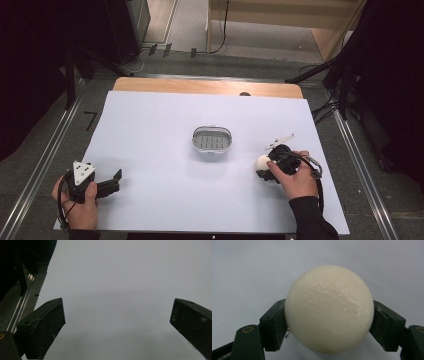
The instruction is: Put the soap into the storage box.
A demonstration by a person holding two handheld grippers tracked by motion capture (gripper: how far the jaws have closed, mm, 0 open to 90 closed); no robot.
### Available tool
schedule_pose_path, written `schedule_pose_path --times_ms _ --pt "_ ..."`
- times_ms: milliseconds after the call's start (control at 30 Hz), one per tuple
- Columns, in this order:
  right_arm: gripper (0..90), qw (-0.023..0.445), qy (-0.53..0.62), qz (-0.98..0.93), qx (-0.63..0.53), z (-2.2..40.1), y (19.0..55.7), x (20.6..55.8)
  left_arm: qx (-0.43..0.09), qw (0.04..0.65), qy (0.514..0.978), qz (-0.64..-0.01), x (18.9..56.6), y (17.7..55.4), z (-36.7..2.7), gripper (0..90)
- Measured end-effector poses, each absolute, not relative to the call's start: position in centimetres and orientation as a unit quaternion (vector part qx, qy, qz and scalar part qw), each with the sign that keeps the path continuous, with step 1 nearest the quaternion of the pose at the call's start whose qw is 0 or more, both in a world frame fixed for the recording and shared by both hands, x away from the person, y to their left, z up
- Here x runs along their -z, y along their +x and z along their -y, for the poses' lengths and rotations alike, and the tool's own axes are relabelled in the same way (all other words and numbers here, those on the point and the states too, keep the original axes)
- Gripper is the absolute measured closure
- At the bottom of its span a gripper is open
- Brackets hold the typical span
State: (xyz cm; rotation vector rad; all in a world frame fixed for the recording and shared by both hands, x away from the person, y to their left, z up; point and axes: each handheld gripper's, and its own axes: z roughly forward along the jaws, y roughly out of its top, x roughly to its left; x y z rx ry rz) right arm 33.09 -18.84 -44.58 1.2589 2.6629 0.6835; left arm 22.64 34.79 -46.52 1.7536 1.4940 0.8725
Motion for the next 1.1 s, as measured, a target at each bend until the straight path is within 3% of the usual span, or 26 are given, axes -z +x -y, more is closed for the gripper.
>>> schedule_pose_path --times_ms 1100 --pt "24.4 0.051 0.379 -0.891 -0.243 15.0 34.5 41.8 -0.332 0.335 0.670 -0.573 46.5 22.6 -34.9 0.2"
